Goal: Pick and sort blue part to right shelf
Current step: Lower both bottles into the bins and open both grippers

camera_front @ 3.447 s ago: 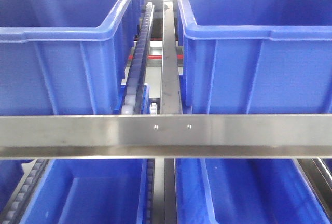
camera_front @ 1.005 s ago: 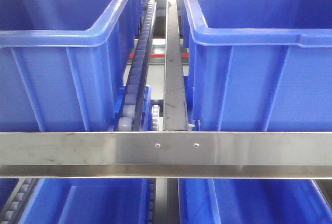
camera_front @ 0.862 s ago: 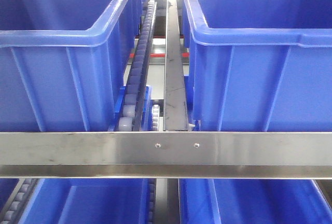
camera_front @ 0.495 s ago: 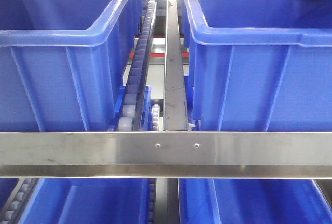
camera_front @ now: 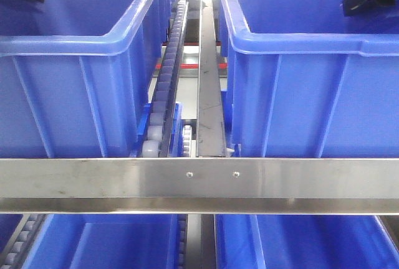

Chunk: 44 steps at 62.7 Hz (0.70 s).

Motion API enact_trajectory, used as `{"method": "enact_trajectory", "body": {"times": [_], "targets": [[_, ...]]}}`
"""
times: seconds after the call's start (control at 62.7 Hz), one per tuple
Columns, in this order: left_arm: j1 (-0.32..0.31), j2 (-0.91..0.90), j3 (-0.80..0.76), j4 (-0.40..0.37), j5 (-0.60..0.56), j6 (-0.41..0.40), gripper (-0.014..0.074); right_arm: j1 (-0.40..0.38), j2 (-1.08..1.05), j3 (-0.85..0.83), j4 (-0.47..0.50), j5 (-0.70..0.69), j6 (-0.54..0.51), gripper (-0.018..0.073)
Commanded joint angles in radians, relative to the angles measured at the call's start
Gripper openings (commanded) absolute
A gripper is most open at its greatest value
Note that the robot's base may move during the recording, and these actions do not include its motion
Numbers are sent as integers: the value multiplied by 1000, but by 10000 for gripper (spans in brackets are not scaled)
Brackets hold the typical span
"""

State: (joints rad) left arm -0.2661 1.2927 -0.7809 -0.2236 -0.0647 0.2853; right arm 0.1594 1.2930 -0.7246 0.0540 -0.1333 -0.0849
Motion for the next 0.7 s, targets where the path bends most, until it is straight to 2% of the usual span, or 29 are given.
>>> {"method": "enact_trajectory", "body": {"times": [0.0,0.144,0.255,0.415,0.479,0.574,0.686], "targets": [[-2,-18,-36,-8,-101,-1,438,2,-26,-40,-4,-96,-8,431],[-2,-18,-36,-8,-101,-1,574,2,-26,-40,-4,-96,-8,505],[-2,-18,-36,-8,-98,-1,577,2,-26,-40,-4,-96,-8,575],[-2,-20,-36,-8,-98,-1,573,2,-28,-40,-3,-94,-8,581],[-2,-29,-36,-5,-98,-1,548,2,-42,-40,-3,-81,-8,580],[-2,-58,-36,-1,-91,-1,466,-1,-84,-40,-3,-48,-8,543],[7,-102,-36,-1,-55,-1,295,-16,-140,-40,-3,-9,-8,419]]}}
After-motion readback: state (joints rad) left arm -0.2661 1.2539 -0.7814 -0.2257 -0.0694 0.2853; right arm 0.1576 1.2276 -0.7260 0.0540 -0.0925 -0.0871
